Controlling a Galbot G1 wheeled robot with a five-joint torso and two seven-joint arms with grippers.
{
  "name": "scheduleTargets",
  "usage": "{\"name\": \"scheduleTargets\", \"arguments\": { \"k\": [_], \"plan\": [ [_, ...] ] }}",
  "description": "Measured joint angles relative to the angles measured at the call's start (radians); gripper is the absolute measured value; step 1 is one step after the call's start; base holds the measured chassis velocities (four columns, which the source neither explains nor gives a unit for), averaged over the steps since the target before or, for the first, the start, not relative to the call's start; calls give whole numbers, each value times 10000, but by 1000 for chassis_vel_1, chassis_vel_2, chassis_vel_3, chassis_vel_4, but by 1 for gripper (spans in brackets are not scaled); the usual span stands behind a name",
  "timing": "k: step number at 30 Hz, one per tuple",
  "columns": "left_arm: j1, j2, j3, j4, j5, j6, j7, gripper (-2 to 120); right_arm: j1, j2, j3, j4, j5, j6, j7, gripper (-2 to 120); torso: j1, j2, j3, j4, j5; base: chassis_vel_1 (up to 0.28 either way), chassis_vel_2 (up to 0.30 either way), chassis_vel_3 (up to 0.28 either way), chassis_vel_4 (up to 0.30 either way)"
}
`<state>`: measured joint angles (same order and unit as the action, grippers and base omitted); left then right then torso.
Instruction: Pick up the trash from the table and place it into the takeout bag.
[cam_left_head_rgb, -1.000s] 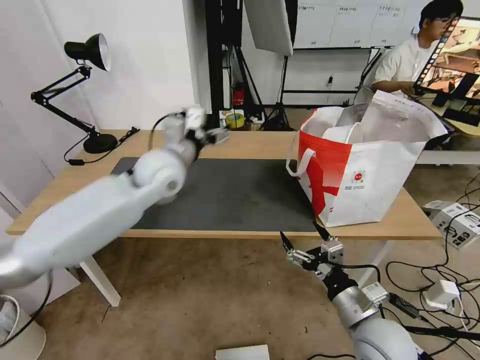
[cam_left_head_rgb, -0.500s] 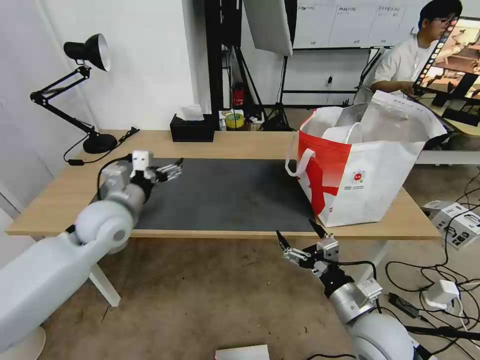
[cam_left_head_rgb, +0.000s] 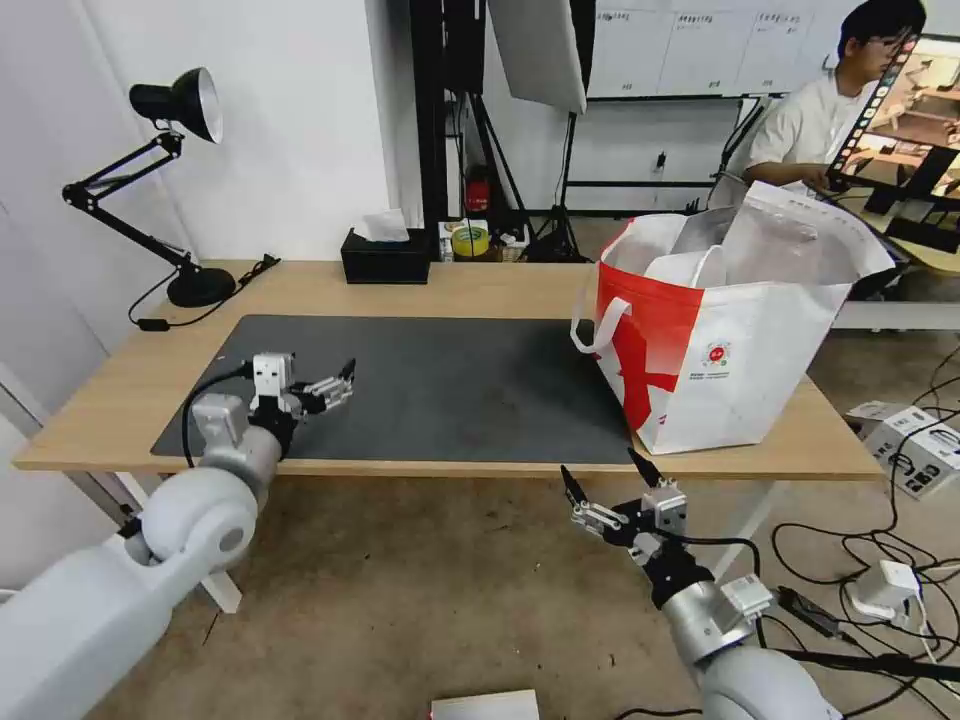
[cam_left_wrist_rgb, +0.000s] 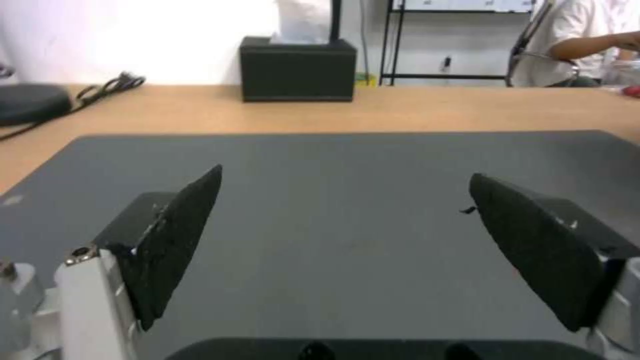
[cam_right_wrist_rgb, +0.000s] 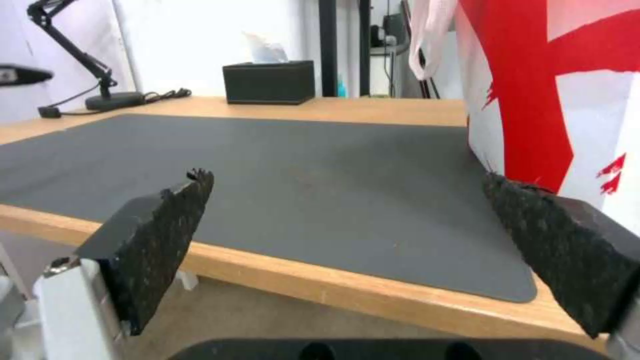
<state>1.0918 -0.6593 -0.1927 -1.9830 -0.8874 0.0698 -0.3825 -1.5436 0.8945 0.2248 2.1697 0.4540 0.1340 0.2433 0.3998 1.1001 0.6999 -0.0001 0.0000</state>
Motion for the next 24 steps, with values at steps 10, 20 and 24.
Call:
{"name": "scheduleTargets", "arguments": {
  "k": [10,20,24],
  "plan": [
    [1658,-368,-1309,-230,307,-323,343,100,29,109,48,-93,-249,35,350,100,1,0,0,0,1,0,0,0,0],
    [3005,-857,-2017,-411,935,-550,392,100,52,234,124,-204,-347,157,638,100,2,0,0,1,1,0,0,0,0],
    [3326,-1108,-2082,-407,1156,-639,430,100,47,273,121,-225,-376,159,696,100,1,0,1,1,0,0,0,0,0]
  ]
}}
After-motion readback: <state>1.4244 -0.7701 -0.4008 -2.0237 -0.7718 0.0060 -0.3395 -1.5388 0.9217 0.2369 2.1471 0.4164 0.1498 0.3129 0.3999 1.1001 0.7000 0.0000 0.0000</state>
